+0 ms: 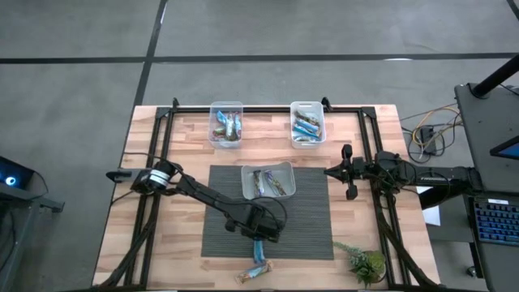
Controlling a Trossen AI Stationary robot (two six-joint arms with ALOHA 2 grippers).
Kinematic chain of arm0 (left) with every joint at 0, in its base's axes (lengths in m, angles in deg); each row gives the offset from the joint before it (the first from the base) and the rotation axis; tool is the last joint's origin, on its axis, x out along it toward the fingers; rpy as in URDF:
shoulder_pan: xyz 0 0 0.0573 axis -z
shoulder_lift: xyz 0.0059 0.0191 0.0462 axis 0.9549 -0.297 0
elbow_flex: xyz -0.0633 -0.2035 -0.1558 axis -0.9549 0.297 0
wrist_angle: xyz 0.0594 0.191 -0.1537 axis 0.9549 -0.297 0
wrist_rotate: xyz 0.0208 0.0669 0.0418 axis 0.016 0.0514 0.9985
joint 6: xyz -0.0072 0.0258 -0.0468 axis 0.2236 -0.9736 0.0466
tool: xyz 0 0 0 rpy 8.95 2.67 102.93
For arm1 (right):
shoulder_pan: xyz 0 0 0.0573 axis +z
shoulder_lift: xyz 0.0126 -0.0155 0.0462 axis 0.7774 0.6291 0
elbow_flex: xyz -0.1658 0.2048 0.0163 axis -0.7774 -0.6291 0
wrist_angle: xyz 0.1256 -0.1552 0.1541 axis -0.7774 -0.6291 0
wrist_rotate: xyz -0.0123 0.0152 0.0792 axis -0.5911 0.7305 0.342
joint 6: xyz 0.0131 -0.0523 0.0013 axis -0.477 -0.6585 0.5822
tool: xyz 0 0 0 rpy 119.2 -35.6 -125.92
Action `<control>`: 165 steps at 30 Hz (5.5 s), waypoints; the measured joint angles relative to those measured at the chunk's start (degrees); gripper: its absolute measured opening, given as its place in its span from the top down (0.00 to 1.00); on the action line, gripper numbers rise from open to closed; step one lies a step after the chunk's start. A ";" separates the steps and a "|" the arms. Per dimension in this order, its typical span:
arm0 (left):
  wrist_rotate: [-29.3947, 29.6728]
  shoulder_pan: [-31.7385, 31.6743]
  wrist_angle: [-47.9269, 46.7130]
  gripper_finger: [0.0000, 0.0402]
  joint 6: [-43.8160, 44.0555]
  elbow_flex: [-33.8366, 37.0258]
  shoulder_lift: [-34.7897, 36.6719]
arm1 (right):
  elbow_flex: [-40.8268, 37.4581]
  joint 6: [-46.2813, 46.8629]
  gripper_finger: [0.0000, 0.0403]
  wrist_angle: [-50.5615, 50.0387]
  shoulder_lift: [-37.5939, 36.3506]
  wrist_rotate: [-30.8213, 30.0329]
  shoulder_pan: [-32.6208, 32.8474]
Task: Pick and place Granola Bars by type
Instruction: Put the blue granola bar into the gray bin, then put the yellow granola bar into the white bin
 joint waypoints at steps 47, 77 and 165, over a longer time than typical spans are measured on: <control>16.87 -13.59 -14.99 0.85 -43.50 -19.13 10.50 | 0.00 0.02 0.98 -0.02 -0.02 0.02 0.02; 13.87 -21.24 -11.55 0.85 -21.28 -4.14 12.76 | 0.02 0.02 0.98 0.02 0.02 0.00 0.02; 4.00 -19.80 -11.10 1.00 -30.04 -4.07 13.38 | 0.02 0.02 0.98 0.00 0.00 0.00 0.02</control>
